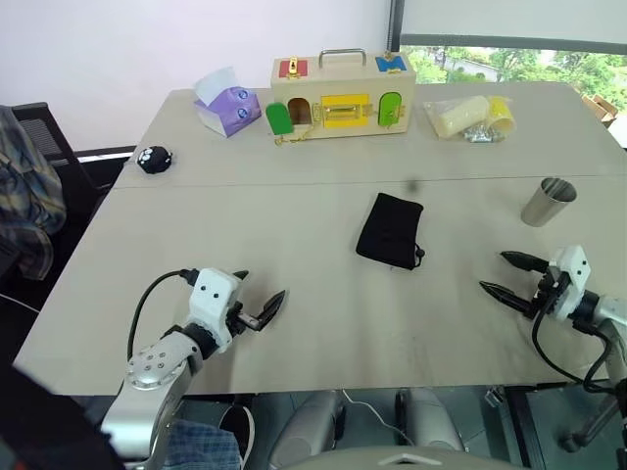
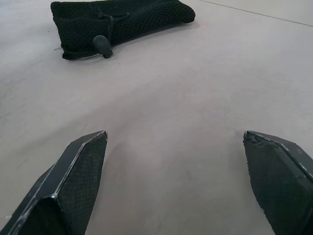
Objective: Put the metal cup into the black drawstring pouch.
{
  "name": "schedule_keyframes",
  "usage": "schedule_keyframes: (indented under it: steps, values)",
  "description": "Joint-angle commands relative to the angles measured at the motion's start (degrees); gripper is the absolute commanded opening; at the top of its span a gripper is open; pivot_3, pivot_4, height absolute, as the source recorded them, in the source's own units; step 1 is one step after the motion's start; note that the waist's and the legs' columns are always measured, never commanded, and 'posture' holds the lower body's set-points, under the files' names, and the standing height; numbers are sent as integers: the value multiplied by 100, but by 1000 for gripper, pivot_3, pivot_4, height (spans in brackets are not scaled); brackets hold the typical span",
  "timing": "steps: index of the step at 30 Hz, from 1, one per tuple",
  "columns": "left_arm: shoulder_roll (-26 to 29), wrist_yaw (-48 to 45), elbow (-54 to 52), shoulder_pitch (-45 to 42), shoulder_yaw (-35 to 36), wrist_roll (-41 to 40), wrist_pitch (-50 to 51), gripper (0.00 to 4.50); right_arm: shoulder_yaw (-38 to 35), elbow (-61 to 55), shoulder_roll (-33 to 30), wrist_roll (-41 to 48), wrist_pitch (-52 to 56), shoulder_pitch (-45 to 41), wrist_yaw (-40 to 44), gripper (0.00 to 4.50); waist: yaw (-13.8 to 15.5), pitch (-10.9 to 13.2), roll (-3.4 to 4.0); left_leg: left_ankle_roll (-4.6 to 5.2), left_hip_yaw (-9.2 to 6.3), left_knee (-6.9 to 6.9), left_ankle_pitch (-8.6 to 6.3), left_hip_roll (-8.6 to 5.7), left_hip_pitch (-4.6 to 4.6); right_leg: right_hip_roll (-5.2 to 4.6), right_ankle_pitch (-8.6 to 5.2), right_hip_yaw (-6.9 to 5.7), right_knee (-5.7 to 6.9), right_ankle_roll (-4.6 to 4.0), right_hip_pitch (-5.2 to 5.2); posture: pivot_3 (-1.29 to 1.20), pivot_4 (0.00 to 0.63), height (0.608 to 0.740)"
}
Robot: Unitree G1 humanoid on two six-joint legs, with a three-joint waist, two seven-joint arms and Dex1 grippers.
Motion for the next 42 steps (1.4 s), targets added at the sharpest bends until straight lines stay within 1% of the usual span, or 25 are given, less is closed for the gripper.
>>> schedule_keyframes:
  steps: [1, 8, 17, 23, 26, 29, 32, 34, 42]
  values:
    - [91, -144, -142, -34, 78, -109, -142, 4385, -227, -326, -116, 156, 20, 75, 20, 4500, 0, 1, 1, 0, 0, 0, 0, 0, 0, 0, 0, 0, 0, 0, 0, 0, 150, 710]
    - [105, -240, -76, -203, -50, -71, -227, 4385, -327, -1125, -90, 271, 354, 482, -255, 4500, -2, 2, 3, 0, 0, -2, -1, 0, -2, -1, 0, 0, -2, 0, -1, 0, 150, 710]
    - [67, -317, 13, -386, -210, -100, -163, 4385, -425, -1676, -62, 361, 666, 740, -473, 4500, 4, 5, 4, 1, -1, -3, -1, 0, -2, -1, 0, -1, -4, 0, -1, 0, 150, 710]
    - [148, -545, 205, -773, -453, -146, -92, 4385, -415, -2009, -20, 407, 773, 951, -588, 4500, 7, 9, 5, 0, -3, -4, -1, 0, -4, -1, 0, -4, -4, 1, -1, 0, 150, 710]
    - [266, -743, 397, -1013, -700, 7, -247, 4385, -427, -2337, 31, 548, 904, 1144, -608, 4500, 10, 9, 5, 1, -4, -4, -1, 0, -4, -1, 0, -4, -6, 1, -2, 0, 150, 710]
    - [205, -1012, 795, -1606, -1139, 58, -281, 4385, -321, -2907, 143, 720, 1135, 1406, -705, 4500, 20, 14, 6, 1, -6, -5, -1, 0, -5, -3, 0, -6, -6, 1, -2, 0, 150, 710]
    - [127, -1386, 1411, -2285, -1655, 246, -535, 4385, -174, -3557, 283, 912, 1422, 1676, -808, 4500, 43, 14, 7, 0, -12, -4, 0, 0, -8, -2, 0, -14, -7, 1, -1, 0, 150, 710]
    - [30, -1512, 1831, -2699, -1830, 332, -715, 4385, -83, -3911, 341, 957, 1545, 1829, -858, 4500, 42, 14, 7, 0, -11, -4, 0, -1, -8, -3, 0, -14, -8, 2, -1, 0, 150, 710]
    - [-342, -2020, 3820, -4342, -2457, 988, -1818, 4385, 206, -4879, 582, 625, 1513, 2436, -1388, 4500, 18, 29, -14, 0, -16, -5, 0, -1, -15, -1, 0, -15, -15, 3, -7, 0, 150, 710]
